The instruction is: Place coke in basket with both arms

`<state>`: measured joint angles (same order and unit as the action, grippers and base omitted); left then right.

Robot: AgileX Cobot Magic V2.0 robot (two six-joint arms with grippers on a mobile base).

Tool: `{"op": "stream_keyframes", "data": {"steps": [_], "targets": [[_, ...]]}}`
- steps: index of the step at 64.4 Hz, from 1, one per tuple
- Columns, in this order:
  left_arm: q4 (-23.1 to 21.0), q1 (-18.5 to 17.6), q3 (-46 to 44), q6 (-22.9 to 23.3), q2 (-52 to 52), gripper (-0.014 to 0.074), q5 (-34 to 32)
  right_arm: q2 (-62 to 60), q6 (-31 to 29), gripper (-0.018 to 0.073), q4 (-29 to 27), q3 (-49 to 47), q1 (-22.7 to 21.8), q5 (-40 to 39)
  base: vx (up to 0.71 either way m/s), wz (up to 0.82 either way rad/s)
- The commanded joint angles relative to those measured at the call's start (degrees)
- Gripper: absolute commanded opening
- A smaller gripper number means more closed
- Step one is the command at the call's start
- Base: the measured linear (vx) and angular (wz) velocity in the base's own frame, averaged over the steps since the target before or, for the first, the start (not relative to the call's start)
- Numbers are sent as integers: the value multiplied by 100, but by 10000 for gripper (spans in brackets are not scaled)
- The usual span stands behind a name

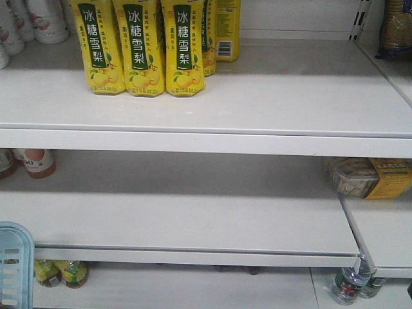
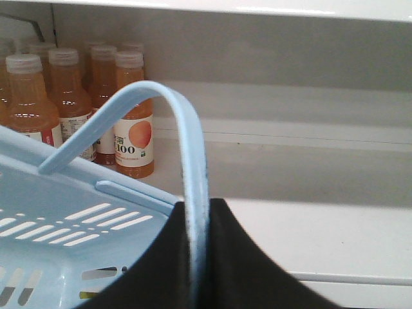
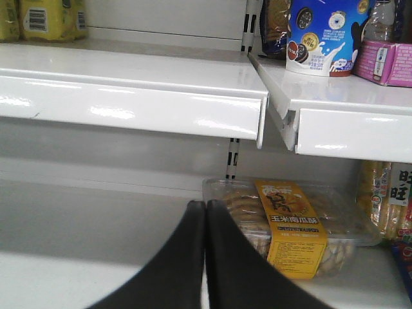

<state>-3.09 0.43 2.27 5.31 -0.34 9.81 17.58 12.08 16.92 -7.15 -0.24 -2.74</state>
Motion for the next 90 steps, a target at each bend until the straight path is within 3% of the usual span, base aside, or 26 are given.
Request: {"op": "stream_keyframes", "data": {"steps": [1,13,28,34,65,90], "targets": [[128,-19,-218,-112,-121,-6,-884,33,-41,-10,46,-154,-21,-390,0,0],[128,-19,-218,-112,-121,-6,-884,-512,-156,-10,6,116,-27,-302,0,0],[128,-19,-218,-112,-121,-6,-884,-1307,-651,-10,-1231,929,-27,-187,0,0],[128,-19,-218,-112,-121,-6,-884,-1575,-820,-10,-1466,923,-27,165,0,0],[128,-19,-218,-112,-121,-6,-884,-1894,-973,-10,-1793,923,-27,412,0,0],[128,-19,-218,-112,-121,-6,-884,-1894,-1542,-10,-1820,923,-27,417,0,0]]}}
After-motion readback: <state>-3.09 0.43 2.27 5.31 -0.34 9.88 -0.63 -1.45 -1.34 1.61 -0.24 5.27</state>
